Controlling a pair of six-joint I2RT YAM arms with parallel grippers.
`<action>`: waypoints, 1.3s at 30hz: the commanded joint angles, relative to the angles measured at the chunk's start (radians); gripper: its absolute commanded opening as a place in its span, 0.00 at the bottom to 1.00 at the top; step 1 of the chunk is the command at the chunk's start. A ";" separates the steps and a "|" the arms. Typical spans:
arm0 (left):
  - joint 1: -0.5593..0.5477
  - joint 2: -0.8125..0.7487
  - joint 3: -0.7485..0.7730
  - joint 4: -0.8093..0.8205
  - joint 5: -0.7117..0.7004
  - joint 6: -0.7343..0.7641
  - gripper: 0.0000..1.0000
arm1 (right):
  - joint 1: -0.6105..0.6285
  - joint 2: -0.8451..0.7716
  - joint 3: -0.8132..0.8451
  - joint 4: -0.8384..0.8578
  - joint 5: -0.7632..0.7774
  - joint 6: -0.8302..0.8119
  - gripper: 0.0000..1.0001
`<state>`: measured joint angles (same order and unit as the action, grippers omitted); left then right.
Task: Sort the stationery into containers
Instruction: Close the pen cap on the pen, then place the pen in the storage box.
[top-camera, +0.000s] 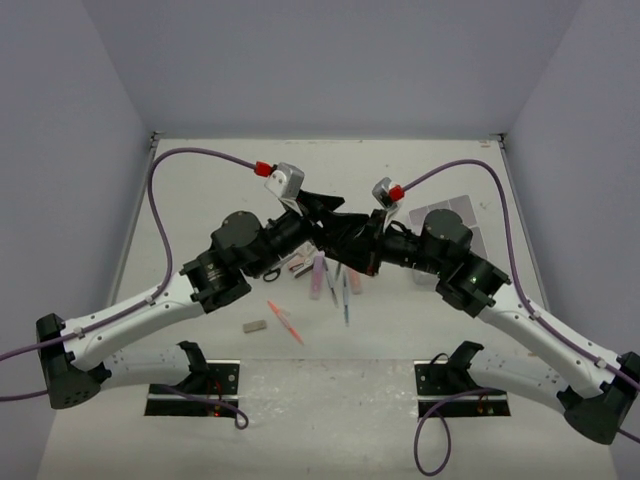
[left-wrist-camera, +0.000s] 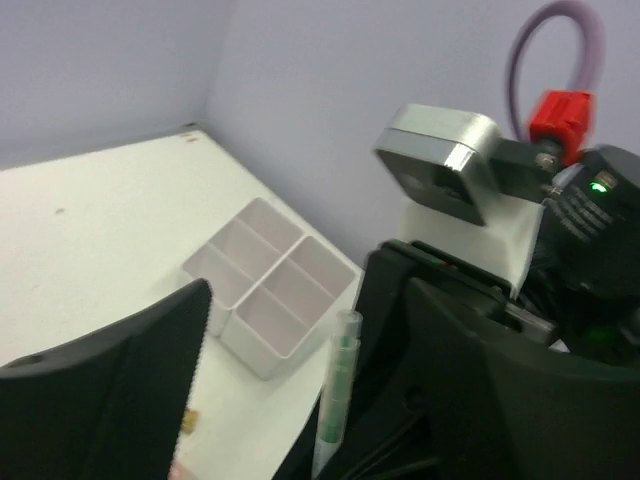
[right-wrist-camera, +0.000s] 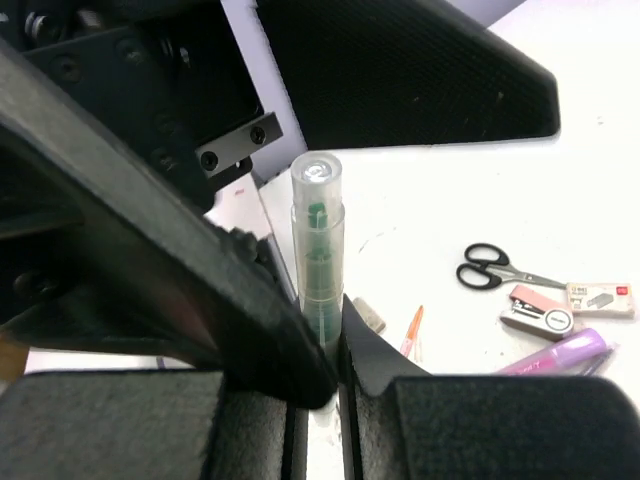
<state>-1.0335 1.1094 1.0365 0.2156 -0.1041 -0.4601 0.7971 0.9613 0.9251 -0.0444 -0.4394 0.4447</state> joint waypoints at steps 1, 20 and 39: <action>-0.053 -0.002 0.152 -0.271 -0.283 -0.081 1.00 | -0.004 0.077 -0.054 0.064 0.189 0.025 0.00; 0.025 -0.275 -0.082 -0.764 -0.503 -0.090 1.00 | -0.546 0.192 0.018 -0.089 1.064 -0.009 0.00; 0.024 -0.243 -0.159 -0.789 -0.401 -0.103 1.00 | -0.693 0.382 0.084 -0.047 1.160 -0.024 0.01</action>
<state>-1.0100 0.8730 0.8806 -0.5930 -0.5623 -0.5636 0.1085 1.3060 0.9710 -0.1261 0.6629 0.4068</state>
